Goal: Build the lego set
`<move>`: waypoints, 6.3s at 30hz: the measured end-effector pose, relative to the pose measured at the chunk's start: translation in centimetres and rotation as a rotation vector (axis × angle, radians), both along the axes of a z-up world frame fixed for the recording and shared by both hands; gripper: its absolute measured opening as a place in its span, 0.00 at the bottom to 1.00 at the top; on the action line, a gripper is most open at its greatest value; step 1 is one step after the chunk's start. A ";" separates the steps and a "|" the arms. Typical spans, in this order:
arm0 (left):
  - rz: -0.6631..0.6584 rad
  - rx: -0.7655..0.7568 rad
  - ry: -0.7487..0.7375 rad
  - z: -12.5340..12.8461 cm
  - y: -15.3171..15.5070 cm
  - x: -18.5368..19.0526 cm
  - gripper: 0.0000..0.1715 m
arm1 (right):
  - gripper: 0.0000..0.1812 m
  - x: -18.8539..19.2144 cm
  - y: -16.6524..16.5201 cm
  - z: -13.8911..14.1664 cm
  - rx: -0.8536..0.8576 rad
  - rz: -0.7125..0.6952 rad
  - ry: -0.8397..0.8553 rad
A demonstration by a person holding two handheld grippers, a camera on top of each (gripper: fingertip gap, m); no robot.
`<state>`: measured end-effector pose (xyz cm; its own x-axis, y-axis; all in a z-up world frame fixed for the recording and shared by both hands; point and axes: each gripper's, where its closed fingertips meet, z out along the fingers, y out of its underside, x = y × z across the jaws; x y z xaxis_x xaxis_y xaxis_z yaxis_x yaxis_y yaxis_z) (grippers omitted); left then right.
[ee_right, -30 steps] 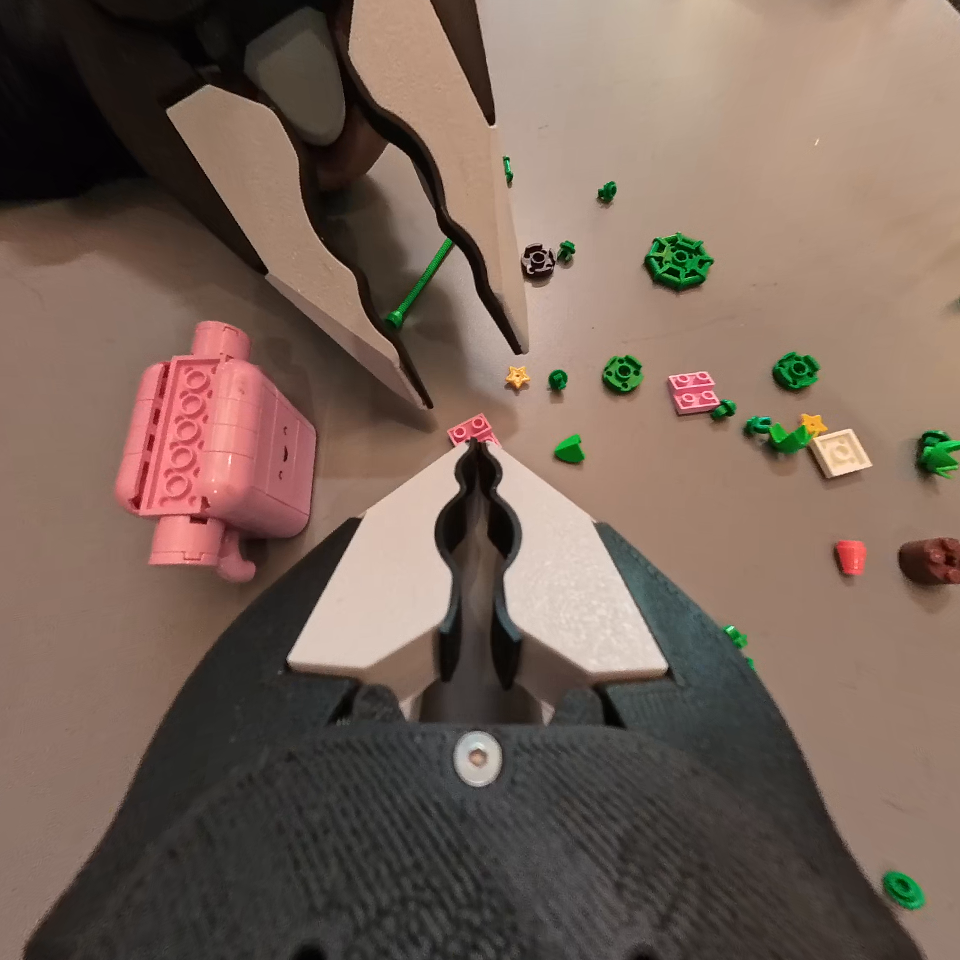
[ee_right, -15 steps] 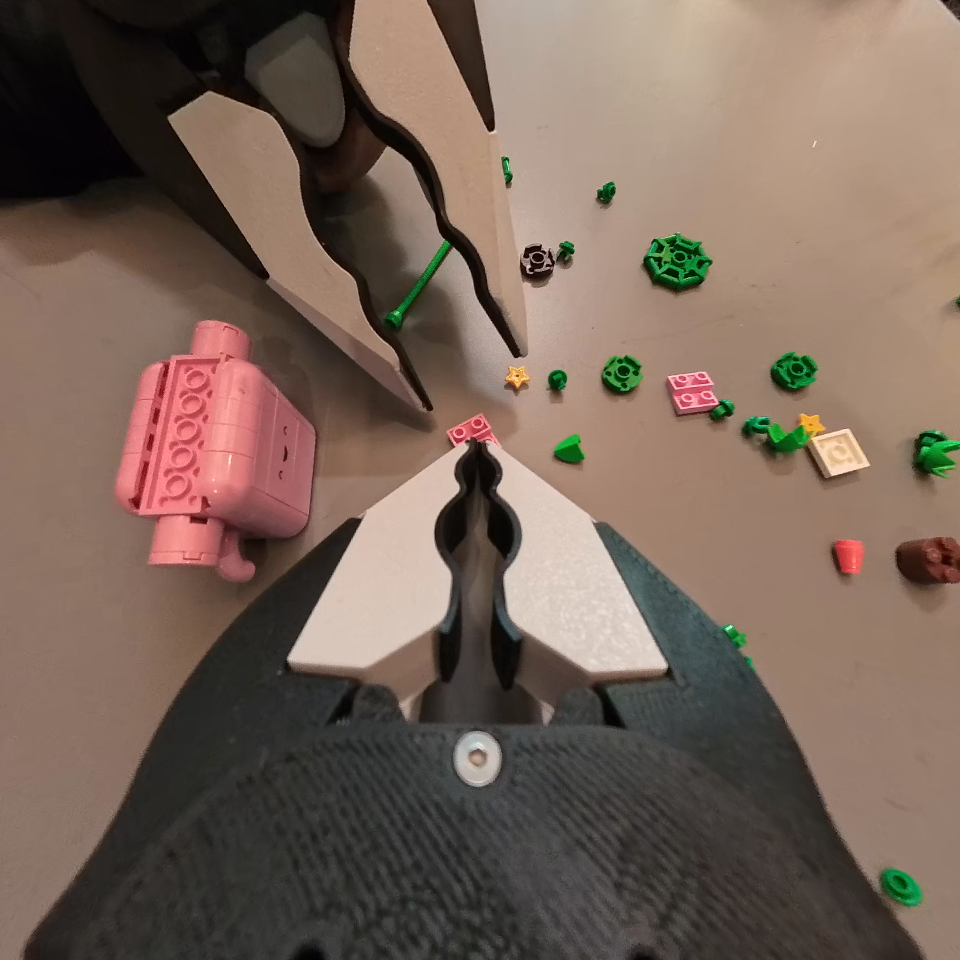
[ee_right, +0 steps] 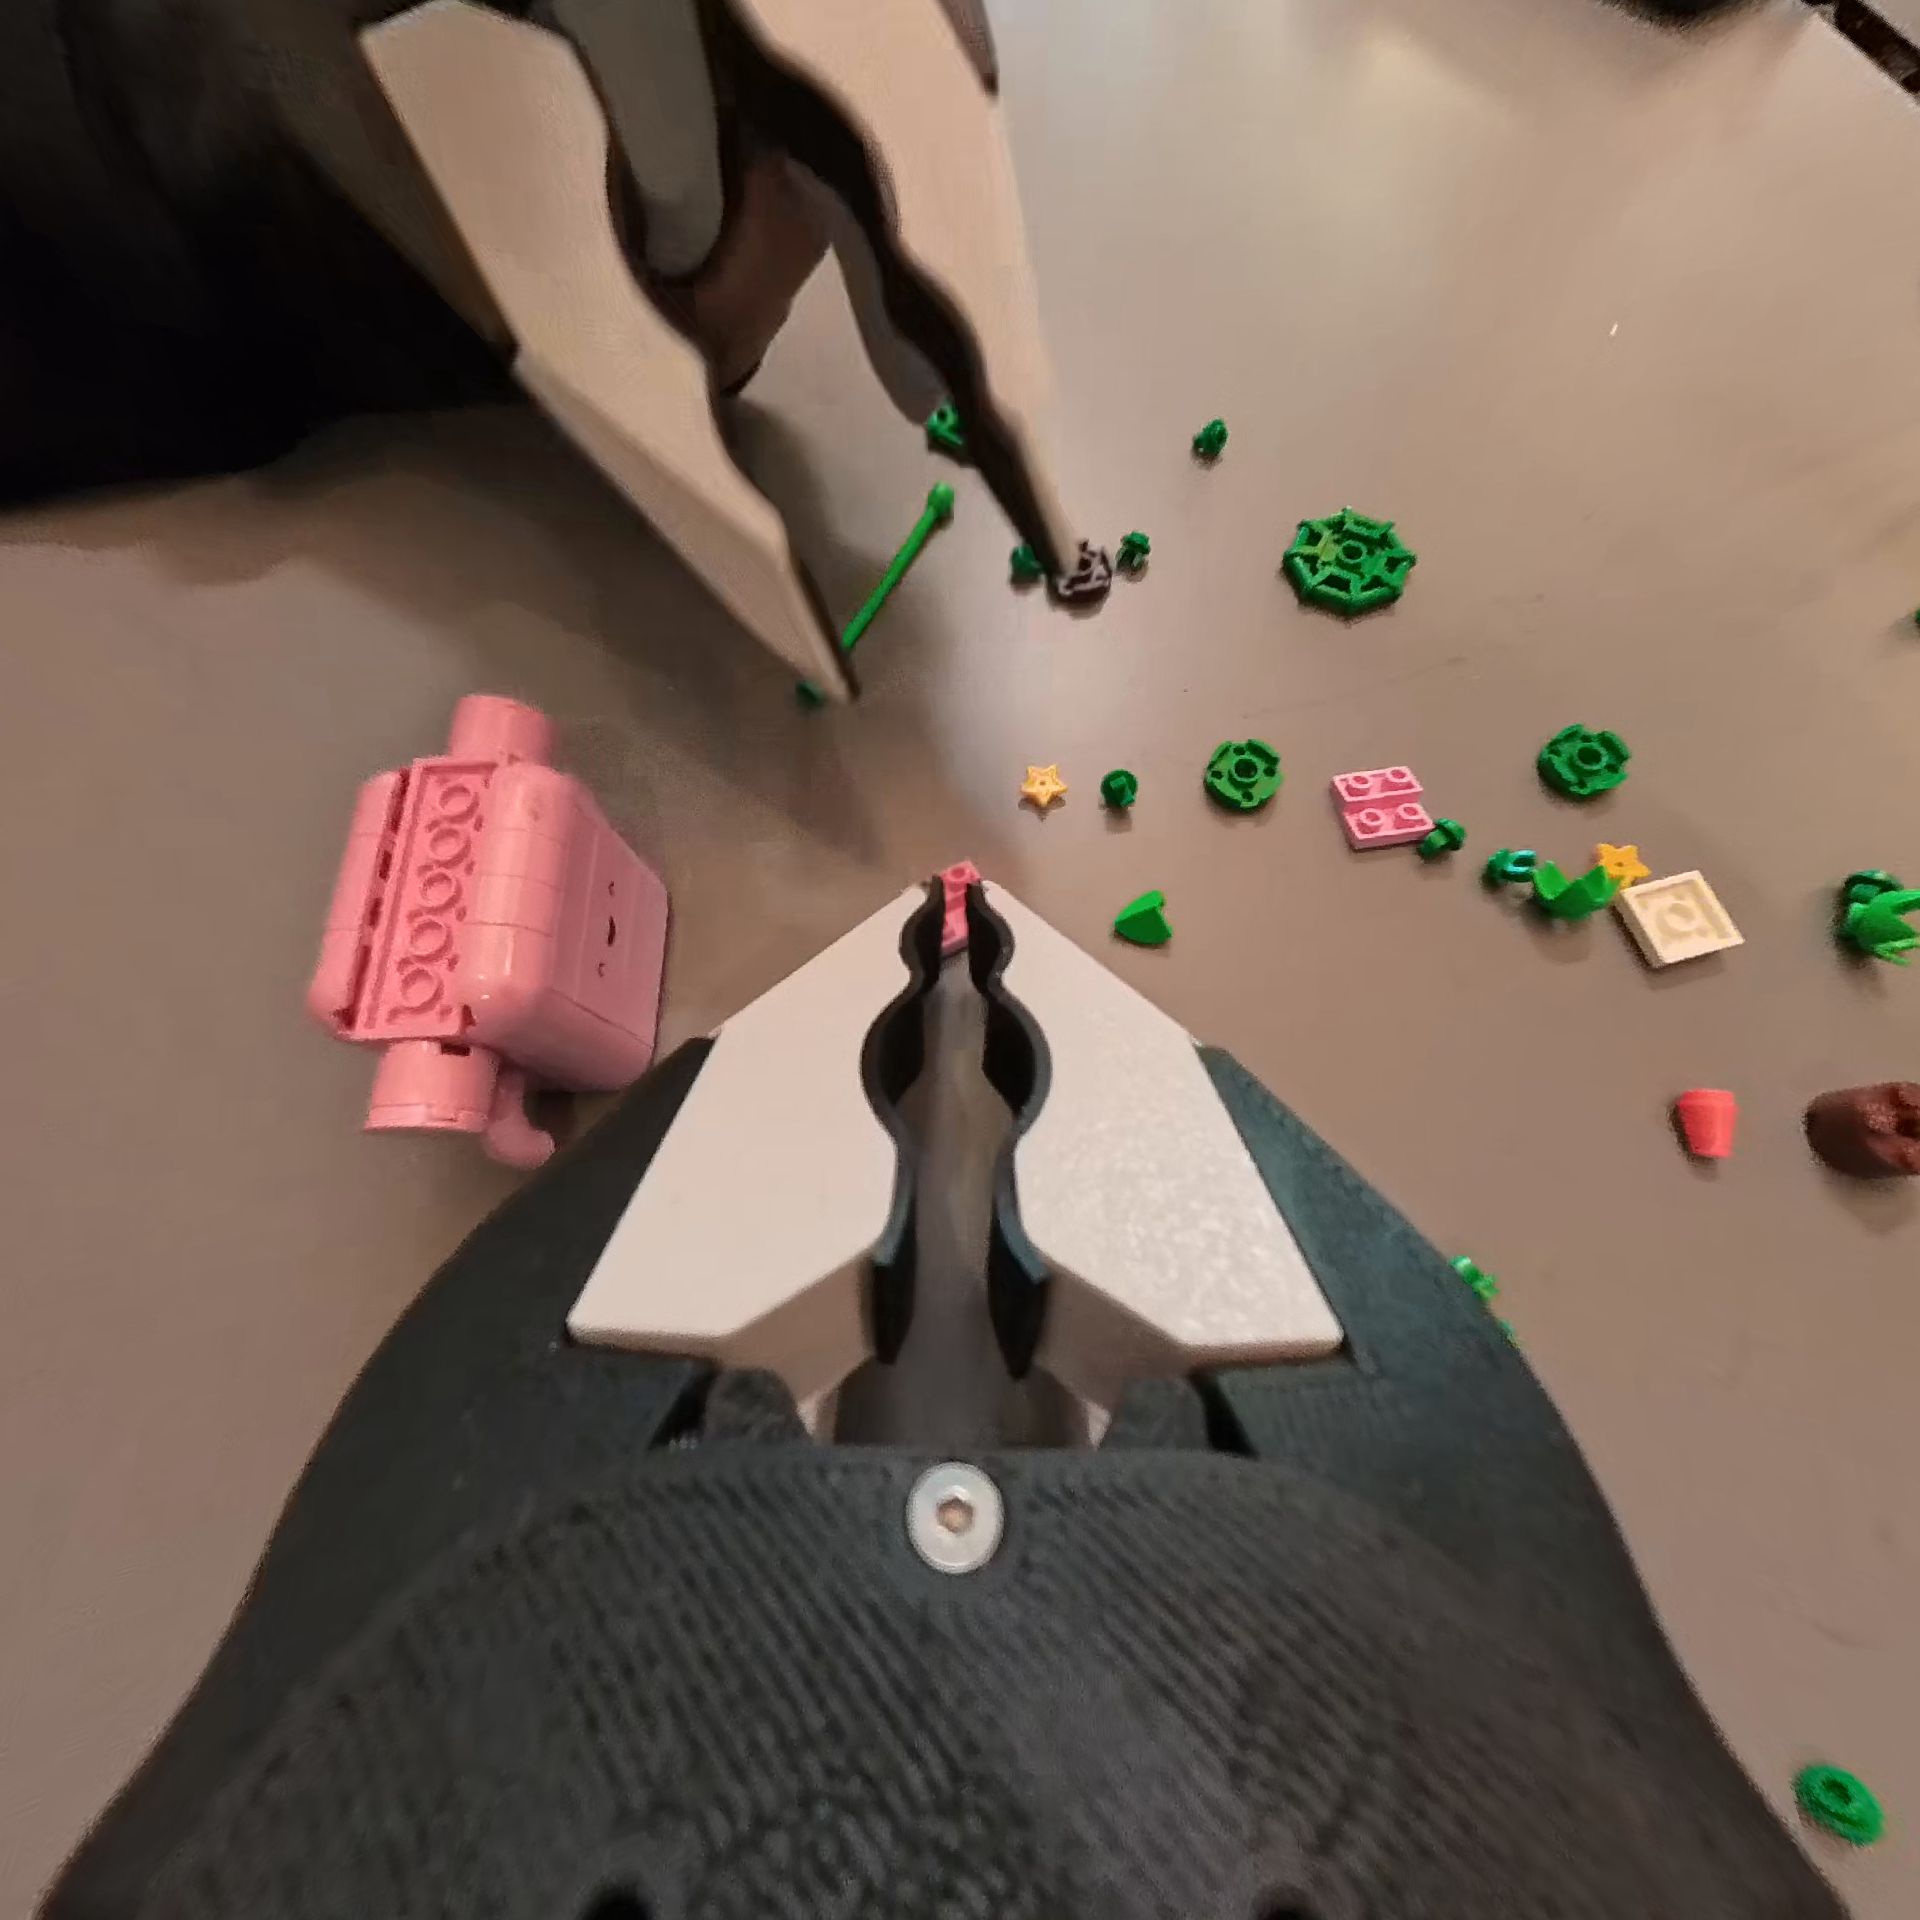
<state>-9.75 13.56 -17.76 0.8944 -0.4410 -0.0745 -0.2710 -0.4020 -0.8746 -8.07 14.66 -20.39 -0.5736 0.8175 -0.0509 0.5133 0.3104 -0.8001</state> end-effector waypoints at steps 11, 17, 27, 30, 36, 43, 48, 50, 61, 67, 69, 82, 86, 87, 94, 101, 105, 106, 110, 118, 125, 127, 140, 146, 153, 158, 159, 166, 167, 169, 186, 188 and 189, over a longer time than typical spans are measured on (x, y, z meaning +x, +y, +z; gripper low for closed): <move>0.329 0.118 -0.149 3.5 -1.5 -9.7 0.16 | 0.02 -1.2 2.4 3.3 -0.076 -0.108 0.147; 0.322 0.078 -0.122 2.4 -1.2 -9.3 0.15 | 0.02 -1.8 6.6 4.2 -0.078 -0.246 0.182; 0.291 0.055 -0.072 1.8 -0.9 -8.2 0.14 | 0.06 -1.8 13.7 4.9 -0.176 -0.445 0.206; 0.285 0.049 -0.082 1.5 -0.7 -8.0 0.14 | 0.12 -2.3 13.6 3.9 -0.177 -0.419 0.173; 0.265 0.035 -0.098 1.1 -0.4 -7.3 0.14 | 0.14 -5.7 12.1 1.9 -0.056 -0.282 0.080; 0.263 0.037 -0.093 1.0 -0.5 -7.3 0.14 | 0.15 -8.7 11.4 0.4 -0.075 -0.123 -0.032; 0.237 0.033 -0.117 1.0 -0.4 -6.7 0.14 | 0.13 -8.0 11.3 -1.5 0.031 -0.114 -0.066; 0.226 0.028 -0.110 0.9 -0.3 -6.4 0.14 | 0.08 -7.7 11.3 -1.6 0.033 -0.115 -0.074; -0.007 0.185 -0.049 3.7 -0.7 -0.3 0.19 | 0.08 -1.3 -0.2 7.8 -0.666 0.123 -0.141; -0.110 0.242 0.089 3.9 -1.0 3.5 0.09 | 0.08 1.0 -3.6 7.0 -0.889 0.172 -0.385; -0.126 0.241 0.090 3.9 -1.1 4.0 0.01 | 0.08 0.8 -3.2 7.3 -0.948 0.169 -0.389; 0.010 0.039 -1.001 6.2 -0.2 -0.9 0.00 | 0.23 -2.0 -0.2 8.0 0.371 0.039 0.598; -0.028 -0.053 -1.014 5.2 -0.3 0.2 0.00 | 0.23 -1.8 -2.5 6.7 0.512 0.106 0.635; -0.044 -0.068 -1.012 5.2 -0.3 0.6 0.00 | 0.23 -1.8 -2.5 6.5 0.524 0.112 0.630; -0.102 -0.155 -0.993 4.3 -0.6 2.2 0.00 | 0.08 -1.1 -2.6 6.8 0.476 0.154 0.637; -0.027 -0.181 -0.794 1.8 -0.1 1.5 0.19 | 0.08 -1.0 -0.4 5.6 0.479 0.156 0.479; -0.005 -0.228 -0.431 -0.8 -0.2 2.2 0.19 | 0.08 0.6 0.5 2.0 0.229 0.212 0.123; 0.002 -0.240 -0.353 -1.4 -0.2 2.4 0.19 | 0.08 0.8 0.4 1.2 0.177 0.222 0.069; 0.037 -0.303 -0.088 -3.9 0.1 2.4 0.19 | 0.08 0.6 0.4 -0.2 0.093 0.217 0.006; 0.041 -0.312 -0.035 -4.4 1.1 2.3 0.18 | 0.08 0.4 0.4 -0.5 0.077 0.210 -0.013; 0.011 -0.313 -0.038 -4.4 1.0 2.7 0.07 | 0.08 0.4 0.3 -1.1 0.085 0.213 -0.034; 0.010 -0.312 -0.036 -4.3 1.0 2.8 0.07 | 0.08 0.5 0.3 -1.1 0.078 0.214 -0.036; 0.000 -0.289 -0.004 -4.2 0.9 3.0 0.07 | 0.08 1.0 0.0 -1.3 0.090 0.243 -0.052; -0.008 -0.290 0.005 -4.3 0.8 3.1 0.07 | 0.13 0.9 -0.1 -1.2 0.094 0.238 -0.038; -0.009 -0.292 0.002 -4.3 0.8 3.1 0.07 | 0.14 0.8 -0.1 -0.9 0.088 0.231 -0.027; -0.009 -0.295 -0.003 -4.3 0.8 3.1 0.07 | 0.17 0.7 0.2 -0.7 0.097 0.218 -0.016; -0.010 -0.297 -0.006 -4.3 0.8 3.1 0.07 | 0.17 0.6 0.3 -0.7 0.098 0.213 -0.013; -0.010 -0.299 -0.008 -4.3 0.8 3.1 0.07 | 0.18 0.2 0.9 -0.2 0.106 0.179 0.015; -0.010 -0.299 -0.009 -4.3 0.8 3.1 0.07 | 0.18 0.1 1.0 -0.2 0.115 0.171 0.019; -0.010 -0.301 -0.009 -4.3 0.8 3.1 0.07 | 0.18 0.0 1.1 -0.1 0.117 0.166 0.022; -0.010 -0.301 -0.005 -4.4 0.8 3.1 0.07 | 0.09 1.2 0.3 -0.9 0.133 0.232 -0.039; -0.010 -0.300 -0.004 -4.4 0.8 3.1 0.07 | 0.08 1.2 0.1 -1.0 0.130 0.236 -0.043; -0.010 -0.300 -0.003 -4.4 0.8 3.1 0.07 | 0.08 1.2 0.0 -1.0 0.126 0.237 -0.041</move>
